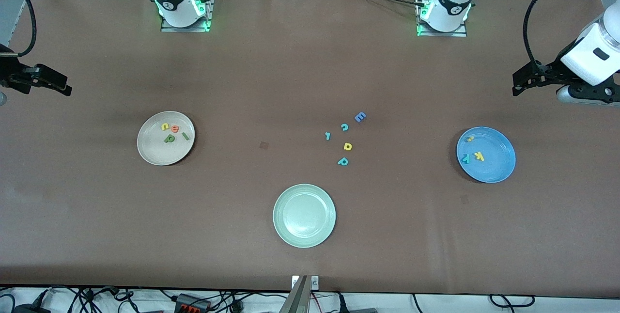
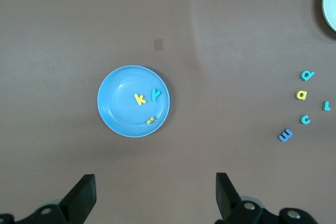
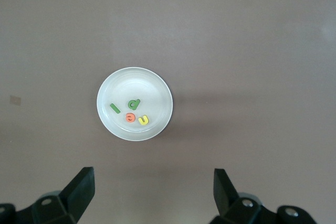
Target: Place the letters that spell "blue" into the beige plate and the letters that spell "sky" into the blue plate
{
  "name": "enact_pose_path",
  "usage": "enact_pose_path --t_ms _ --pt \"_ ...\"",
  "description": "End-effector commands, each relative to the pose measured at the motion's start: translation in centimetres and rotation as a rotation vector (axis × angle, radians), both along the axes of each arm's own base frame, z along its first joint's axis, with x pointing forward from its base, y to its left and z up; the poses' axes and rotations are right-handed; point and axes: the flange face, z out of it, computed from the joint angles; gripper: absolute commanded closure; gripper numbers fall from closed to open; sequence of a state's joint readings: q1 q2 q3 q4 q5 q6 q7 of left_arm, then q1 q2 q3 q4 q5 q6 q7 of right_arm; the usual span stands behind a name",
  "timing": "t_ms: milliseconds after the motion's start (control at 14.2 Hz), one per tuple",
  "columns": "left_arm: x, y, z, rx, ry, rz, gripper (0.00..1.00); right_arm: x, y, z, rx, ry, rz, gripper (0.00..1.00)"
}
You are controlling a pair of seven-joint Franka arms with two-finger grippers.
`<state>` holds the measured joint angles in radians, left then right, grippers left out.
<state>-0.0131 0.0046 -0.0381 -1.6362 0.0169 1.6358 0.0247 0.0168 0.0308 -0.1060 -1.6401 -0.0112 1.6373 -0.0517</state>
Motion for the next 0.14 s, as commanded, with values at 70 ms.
enact_pose_path --t_ms 70 --pt "-0.26 0.02 0.69 0.014 0.008 0.007 0.00 -0.78 -0.19 0.32 -0.008 0.003 0.017 0.00"
